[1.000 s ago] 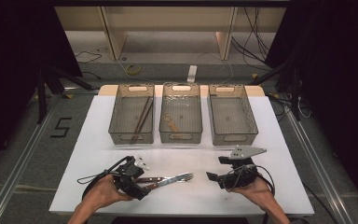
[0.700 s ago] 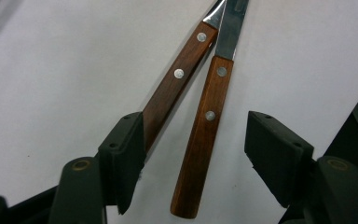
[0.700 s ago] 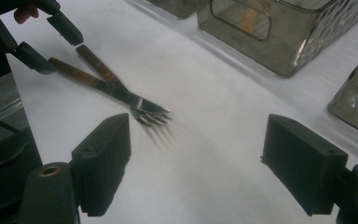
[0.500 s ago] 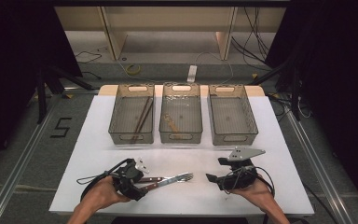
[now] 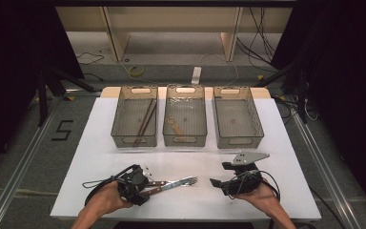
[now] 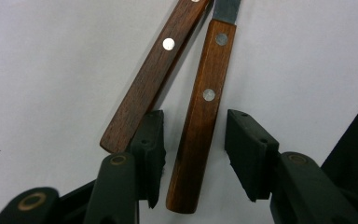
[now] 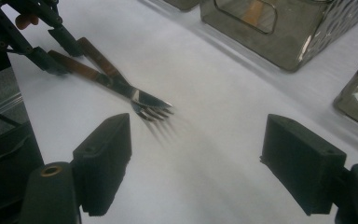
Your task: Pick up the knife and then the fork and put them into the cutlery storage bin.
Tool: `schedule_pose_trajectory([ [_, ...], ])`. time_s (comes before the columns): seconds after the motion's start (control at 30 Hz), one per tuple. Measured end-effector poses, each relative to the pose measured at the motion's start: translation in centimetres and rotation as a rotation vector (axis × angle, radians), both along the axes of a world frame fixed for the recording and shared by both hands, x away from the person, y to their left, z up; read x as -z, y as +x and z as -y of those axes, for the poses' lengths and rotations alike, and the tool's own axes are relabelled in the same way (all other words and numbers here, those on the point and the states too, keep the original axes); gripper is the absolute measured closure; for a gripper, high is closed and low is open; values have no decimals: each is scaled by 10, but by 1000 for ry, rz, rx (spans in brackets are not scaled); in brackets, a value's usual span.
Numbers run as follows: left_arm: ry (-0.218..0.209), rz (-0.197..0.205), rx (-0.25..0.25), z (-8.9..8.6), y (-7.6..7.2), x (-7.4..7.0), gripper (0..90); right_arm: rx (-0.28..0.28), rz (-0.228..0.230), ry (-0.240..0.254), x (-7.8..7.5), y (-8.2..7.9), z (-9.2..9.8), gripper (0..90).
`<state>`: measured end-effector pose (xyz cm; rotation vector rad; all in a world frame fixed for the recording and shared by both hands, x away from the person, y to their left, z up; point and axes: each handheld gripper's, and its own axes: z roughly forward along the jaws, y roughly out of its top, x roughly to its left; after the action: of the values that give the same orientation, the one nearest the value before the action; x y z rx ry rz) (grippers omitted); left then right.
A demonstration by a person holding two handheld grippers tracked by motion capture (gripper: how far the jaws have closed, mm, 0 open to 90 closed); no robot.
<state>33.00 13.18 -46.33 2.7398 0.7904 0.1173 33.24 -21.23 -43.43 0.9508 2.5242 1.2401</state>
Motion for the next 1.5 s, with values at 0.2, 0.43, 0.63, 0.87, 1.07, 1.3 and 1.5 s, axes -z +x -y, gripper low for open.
schedule_pose_trajectory([
  [0.2,2,-24,-7,2,2,0,617,1,-3,1,0,0,1,248],
  [0.43,23,-38,-10,5,5,-1,678,-2,-6,-3,0,0,-1,249],
  [0.63,37,-36,17,7,4,-1,706,-9,-7,-7,0,0,-1,251],
  [0.87,32,-30,44,7,3,-2,746,-10,-7,-6,0,0,-1,252],
  [1.07,19,-23,48,6,2,-2,750,-12,-5,-2,-1,0,-1,253],
  [1.3,-60,-16,62,10,-1,-15,752,-36,31,21,-7,-4,-4,255],
  [1.5,-88,-22,74,17,-2,-22,752,-97,90,27,-17,-13,-18,257],
])
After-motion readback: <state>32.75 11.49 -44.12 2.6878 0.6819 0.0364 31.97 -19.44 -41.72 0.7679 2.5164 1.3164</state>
